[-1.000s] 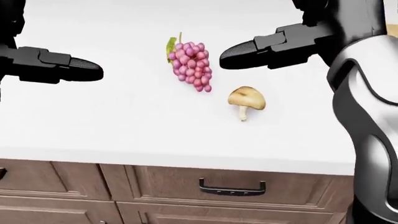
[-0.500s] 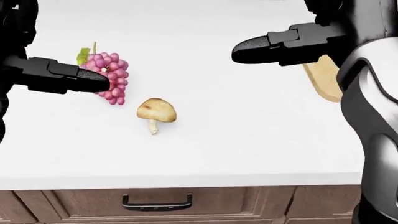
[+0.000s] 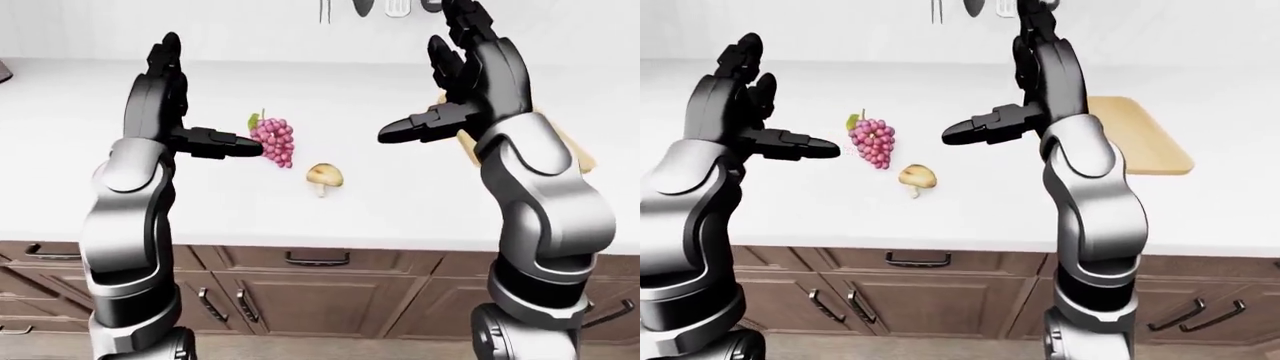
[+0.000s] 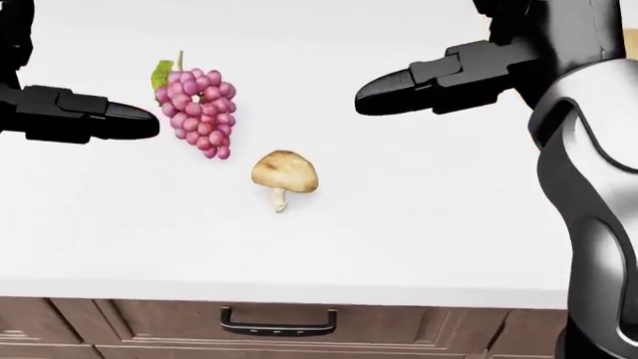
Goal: Place the mushroom and the grape on separate cutting boards.
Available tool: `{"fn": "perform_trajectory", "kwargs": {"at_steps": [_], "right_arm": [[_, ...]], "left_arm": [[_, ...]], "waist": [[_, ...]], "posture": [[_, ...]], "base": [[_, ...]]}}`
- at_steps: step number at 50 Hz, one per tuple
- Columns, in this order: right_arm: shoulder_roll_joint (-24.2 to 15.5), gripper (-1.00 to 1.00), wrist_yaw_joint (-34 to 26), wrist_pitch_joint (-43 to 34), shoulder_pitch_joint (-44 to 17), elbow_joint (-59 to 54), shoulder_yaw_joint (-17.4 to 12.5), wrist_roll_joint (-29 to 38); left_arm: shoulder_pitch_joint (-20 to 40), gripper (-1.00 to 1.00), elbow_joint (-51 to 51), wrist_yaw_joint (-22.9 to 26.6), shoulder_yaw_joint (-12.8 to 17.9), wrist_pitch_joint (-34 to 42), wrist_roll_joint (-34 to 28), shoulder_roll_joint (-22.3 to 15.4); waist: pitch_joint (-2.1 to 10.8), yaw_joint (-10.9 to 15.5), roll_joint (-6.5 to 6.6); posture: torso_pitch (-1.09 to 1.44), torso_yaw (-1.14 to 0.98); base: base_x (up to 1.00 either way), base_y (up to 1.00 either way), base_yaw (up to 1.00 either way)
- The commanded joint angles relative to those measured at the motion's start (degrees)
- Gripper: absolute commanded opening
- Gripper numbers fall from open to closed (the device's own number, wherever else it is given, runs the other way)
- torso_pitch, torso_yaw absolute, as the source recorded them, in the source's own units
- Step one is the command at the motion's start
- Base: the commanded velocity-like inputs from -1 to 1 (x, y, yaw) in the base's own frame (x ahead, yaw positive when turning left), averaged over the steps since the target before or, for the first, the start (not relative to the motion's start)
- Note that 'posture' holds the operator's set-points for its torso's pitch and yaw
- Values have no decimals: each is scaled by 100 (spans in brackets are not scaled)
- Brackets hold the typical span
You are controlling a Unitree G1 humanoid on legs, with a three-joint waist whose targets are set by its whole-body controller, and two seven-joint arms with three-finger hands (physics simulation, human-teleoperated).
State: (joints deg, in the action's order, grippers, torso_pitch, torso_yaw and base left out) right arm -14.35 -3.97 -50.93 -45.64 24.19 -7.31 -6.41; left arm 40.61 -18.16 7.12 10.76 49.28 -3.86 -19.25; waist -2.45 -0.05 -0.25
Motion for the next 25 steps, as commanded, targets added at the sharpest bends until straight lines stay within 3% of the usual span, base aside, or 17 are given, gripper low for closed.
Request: {"fn": "perform_trajectory", "kwargs": {"at_steps": [1, 9, 10, 12, 15, 17, 18, 20, 22, 25], "right_arm": [[-54, 100, 31, 122, -157, 146, -74, 12], [-50, 100, 49, 180, -131, 104, -77, -13], [-40, 100, 58, 159, -130, 102, -90, -35], [-48, 100, 70, 160, -145, 92, -93, -47], [-61, 100, 74, 178, -128, 89, -73, -39], [-66, 100, 69, 200, -117, 78, -81, -44], [-67, 100, 66, 187, -127, 82, -79, -50], [-92, 100, 53, 202, -129, 59, -96, -47], [-96, 100, 58, 188, -119, 86, -95, -49], [-84, 100, 62, 212, -114, 74, -86, -56]], "left_arm": [[183, 100, -193, -7, 39, -162, -7, -67], [118, 100, -262, 24, 57, -131, -21, -81], [106, 100, -260, 19, 65, -141, -23, -81], [113, 100, -248, 20, 62, -143, -25, -81], [118, 100, -255, 28, 61, -130, -27, -89], [115, 100, -267, 30, 68, -122, -30, -96], [119, 100, -276, 37, 68, -112, -31, -103], [143, 100, -282, 39, 77, -80, -32, -112], [181, 100, -229, 25, 46, -101, -56, -110], [259, 100, -138, 12, 11, -133, -92, -100]], "waist": [[149, -8, 31], [150, 11, 33], [292, 9, 80], [140, 15, 80], [106, 19, 53], [121, 27, -70], [129, 40, -194], [114, 16, -94], [108, 26, -199], [114, 37, -145]], "posture": [[0, 0], [0, 0], [0, 0], [0, 0], [0, 0], [0, 0], [0, 0], [0, 0], [0, 0], [0, 0]], "base": [[1, 0, 0], [1, 0, 0], [11, 0, 0], [13, 0, 0], [14, 0, 0], [13, 0, 0], [12, 0, 0], [13, 0, 0], [12, 0, 0], [13, 0, 0]]}}
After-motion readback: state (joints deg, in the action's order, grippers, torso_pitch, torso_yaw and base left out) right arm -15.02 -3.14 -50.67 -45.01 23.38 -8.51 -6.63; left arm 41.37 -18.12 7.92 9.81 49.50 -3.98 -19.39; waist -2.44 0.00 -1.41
